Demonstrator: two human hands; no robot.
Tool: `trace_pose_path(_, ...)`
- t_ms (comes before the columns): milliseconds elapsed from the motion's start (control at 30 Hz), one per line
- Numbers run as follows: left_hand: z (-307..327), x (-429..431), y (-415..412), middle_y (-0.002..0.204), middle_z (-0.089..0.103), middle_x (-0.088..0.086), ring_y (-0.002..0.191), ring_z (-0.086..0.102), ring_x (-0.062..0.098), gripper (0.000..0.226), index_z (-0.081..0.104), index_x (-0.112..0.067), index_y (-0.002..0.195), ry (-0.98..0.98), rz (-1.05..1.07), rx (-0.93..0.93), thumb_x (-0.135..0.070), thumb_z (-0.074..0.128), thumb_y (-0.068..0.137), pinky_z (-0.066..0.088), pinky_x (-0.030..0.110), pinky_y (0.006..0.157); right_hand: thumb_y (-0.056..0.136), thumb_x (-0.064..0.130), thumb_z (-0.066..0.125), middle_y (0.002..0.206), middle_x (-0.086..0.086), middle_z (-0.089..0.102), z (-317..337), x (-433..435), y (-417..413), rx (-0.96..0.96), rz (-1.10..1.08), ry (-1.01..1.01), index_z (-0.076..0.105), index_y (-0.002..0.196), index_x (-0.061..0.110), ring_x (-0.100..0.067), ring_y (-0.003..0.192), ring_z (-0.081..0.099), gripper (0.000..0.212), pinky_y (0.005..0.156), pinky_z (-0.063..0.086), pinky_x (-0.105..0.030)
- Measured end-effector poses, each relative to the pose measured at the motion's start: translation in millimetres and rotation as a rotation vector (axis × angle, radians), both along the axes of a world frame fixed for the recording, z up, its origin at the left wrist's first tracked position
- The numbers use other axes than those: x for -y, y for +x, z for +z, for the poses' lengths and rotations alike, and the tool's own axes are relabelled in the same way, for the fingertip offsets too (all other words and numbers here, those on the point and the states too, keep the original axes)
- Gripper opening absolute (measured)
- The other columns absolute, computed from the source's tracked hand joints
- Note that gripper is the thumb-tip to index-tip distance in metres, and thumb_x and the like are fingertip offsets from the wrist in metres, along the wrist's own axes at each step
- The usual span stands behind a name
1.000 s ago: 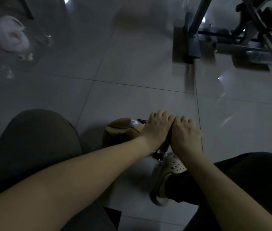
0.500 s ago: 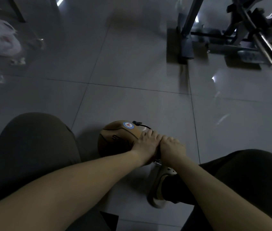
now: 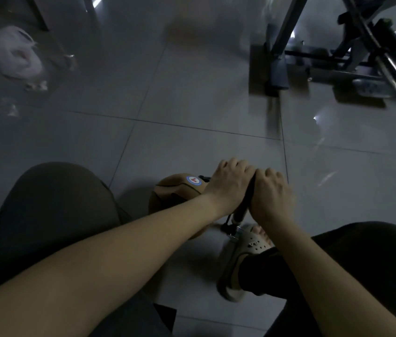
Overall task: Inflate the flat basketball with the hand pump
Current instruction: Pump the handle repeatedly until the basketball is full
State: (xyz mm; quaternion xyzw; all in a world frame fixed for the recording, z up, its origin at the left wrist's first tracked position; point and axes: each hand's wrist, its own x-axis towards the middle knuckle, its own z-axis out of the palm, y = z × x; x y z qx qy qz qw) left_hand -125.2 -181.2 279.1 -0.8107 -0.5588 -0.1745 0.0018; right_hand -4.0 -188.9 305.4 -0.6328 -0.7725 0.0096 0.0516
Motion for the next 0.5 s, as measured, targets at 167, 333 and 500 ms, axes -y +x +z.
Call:
trace_pose_path(167,-49.6,8.0,8.4,0.096,0.057,0.004,0.086,0.050,0.023,0.013,0.056,-0.020,0.100,-0.103,0.072,-0.052,-0.020,0.048,0.091,0.040,0.035,0.076,0.094,0.019,0.051,0.108,-0.006,0.055,-32.0,0.9,0.6,0.116,0.028,-0.201,0.051,0.107,0.017,-0.024,0.099,0.052,0.014,0.078,0.046,-0.033)
trace_pose_path(333,-73.2,21.3,7.6,0.101,0.054,0.007,0.091,0.050,0.025,0.028,0.053,-0.016,0.107,-0.222,0.029,-0.123,-0.033,0.044,0.087,0.039,0.037,0.077,0.097,0.023,0.048,0.122,-0.009,0.055,-47.8,6.0,-5.7,0.217,0.060,-0.415,0.050,0.121,0.014,-0.026,0.112,0.052,0.026,0.089,0.044,-0.033)
trace_pose_path(500,-71.5,27.3,7.5,0.115,0.051,0.009,0.107,0.048,0.028,0.031,0.048,-0.015,0.119,-0.343,0.020,-0.211,-0.032,0.049,0.093,0.038,0.039,0.091,0.096,0.019,0.051,0.126,-0.009,0.057,-38.4,10.6,-3.5,0.219,0.103,-0.502,0.051,0.123,0.011,-0.027,0.116,0.054,0.028,0.094,0.043,-0.034)
